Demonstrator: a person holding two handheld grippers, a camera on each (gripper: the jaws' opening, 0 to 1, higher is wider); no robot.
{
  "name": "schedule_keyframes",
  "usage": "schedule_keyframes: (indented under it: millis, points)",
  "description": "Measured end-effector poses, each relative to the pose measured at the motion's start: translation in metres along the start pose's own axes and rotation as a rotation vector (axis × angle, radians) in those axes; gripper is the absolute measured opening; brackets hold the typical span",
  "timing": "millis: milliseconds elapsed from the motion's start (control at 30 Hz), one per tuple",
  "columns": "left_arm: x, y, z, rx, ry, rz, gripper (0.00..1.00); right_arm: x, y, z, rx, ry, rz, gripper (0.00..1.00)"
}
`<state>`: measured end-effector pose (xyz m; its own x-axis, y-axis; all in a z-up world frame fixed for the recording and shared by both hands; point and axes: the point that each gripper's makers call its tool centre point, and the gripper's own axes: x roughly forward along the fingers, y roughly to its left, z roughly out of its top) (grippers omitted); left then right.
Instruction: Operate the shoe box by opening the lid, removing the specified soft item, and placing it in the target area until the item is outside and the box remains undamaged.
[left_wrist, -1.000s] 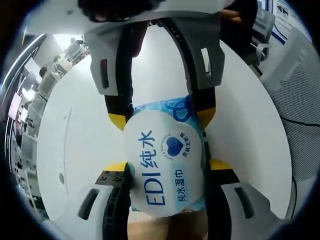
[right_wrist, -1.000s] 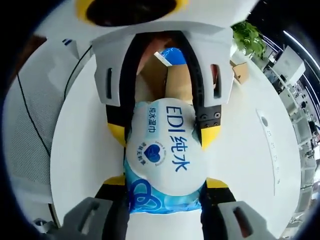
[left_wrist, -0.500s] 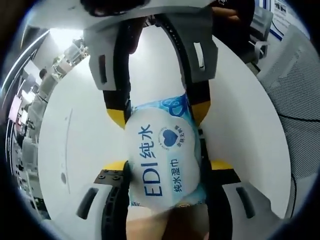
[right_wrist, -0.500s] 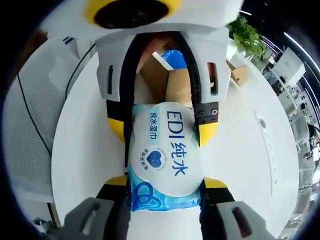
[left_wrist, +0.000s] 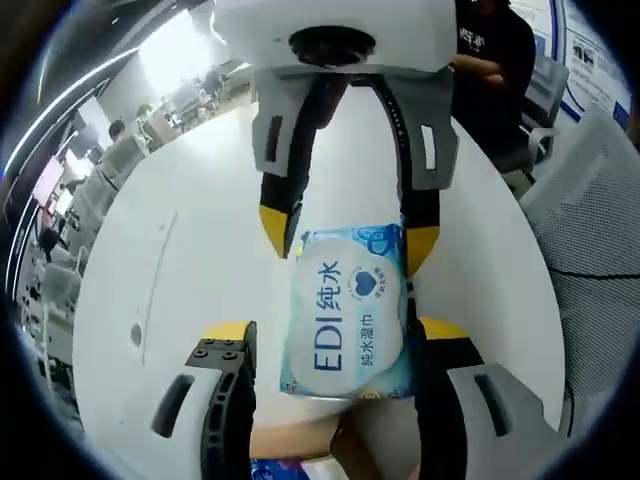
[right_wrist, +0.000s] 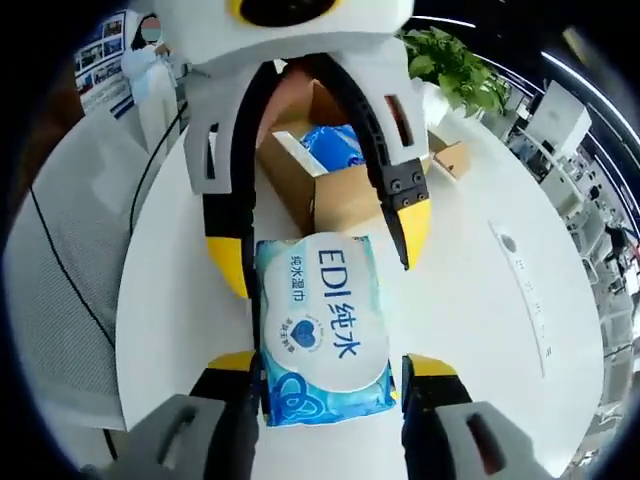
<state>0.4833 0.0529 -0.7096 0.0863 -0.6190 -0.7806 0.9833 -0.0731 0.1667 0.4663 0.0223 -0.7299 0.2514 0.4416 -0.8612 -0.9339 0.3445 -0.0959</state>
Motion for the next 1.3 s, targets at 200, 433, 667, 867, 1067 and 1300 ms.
schedule_keyframes:
  millis: [200,433,667,867,1067,1300]
  points:
    - [-0.025,0.006,0.003,-0.105,-0.068,0.049,0.65,-0.013,-0.008,0.019,0.138,-0.114,-0.04,0.54]
    - [-0.057,0.021,0.001,-0.26,-0.166,0.12,0.66,-0.03,-0.017,0.046,0.325,-0.276,-0.063,0.56]
    - [-0.09,0.041,-0.006,-0.405,-0.264,0.199,0.67,-0.037,-0.017,0.071,0.433,-0.395,-0.077,0.59]
    - [-0.117,0.059,-0.028,-0.476,-0.301,0.268,0.68,-0.041,-0.017,0.088,0.471,-0.449,-0.089,0.59]
    - [-0.139,0.067,-0.045,-0.525,-0.333,0.316,0.68,-0.038,-0.015,0.102,0.485,-0.477,-0.086,0.59]
    - [-0.16,0.068,-0.059,-0.561,-0.363,0.362,0.68,-0.034,-0.008,0.121,0.487,-0.511,-0.075,0.59]
